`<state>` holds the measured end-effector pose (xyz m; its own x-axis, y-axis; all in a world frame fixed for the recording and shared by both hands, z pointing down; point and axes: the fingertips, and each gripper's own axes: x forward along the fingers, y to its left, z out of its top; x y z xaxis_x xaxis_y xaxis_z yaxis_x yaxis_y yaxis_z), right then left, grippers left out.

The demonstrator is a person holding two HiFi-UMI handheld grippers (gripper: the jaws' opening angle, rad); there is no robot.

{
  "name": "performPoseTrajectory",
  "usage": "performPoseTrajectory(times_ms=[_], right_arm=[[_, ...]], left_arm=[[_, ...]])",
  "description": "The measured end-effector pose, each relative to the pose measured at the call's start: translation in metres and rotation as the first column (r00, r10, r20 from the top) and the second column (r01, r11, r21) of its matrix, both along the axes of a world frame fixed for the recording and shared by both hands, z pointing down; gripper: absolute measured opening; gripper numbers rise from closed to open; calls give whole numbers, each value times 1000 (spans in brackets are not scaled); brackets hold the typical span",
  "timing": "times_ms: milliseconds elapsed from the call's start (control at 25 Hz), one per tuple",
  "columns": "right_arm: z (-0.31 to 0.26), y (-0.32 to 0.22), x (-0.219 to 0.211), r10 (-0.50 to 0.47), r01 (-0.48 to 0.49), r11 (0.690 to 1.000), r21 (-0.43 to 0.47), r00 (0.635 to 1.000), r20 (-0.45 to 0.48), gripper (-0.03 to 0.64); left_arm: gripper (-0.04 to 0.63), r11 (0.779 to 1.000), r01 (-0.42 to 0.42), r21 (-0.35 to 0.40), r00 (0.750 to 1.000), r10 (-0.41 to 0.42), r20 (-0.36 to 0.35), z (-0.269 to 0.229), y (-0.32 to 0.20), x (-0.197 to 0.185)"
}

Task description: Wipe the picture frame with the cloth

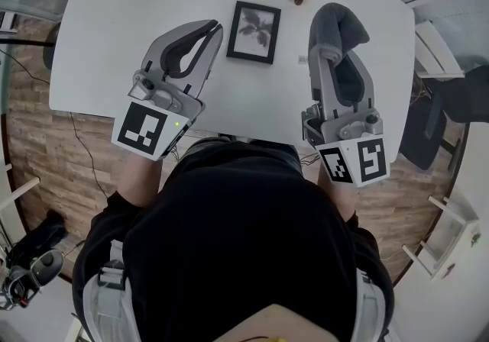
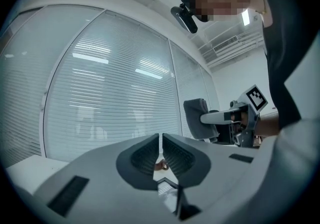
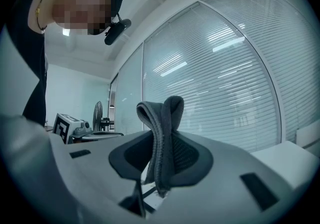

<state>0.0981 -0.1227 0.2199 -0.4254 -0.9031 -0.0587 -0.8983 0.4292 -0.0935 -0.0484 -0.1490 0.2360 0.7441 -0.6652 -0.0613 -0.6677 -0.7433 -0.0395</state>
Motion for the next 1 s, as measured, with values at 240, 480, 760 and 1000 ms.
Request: performPoseTrajectory(times_ms=[240,480,760,1000], right_arm=[[4,2,-4,-9,9,1000,-11,1000,-6,95],[6,5,-5,-9,9,1000,-18,1000,-12,95],[9,8,-6,-9,9,1000,-26,1000,-12,94],[11,10,-8,-14,13,999,-30,1000,-11,95]], left_arm=[[74,999,-27,-36,999,28,26,20,2,3],[125,997,-51,-64,997,55,55,41,3,8],[179,992,-66,-110,992,78,103,68,2,11],[220,986,-71,-149,986,92,142,89,3,13]])
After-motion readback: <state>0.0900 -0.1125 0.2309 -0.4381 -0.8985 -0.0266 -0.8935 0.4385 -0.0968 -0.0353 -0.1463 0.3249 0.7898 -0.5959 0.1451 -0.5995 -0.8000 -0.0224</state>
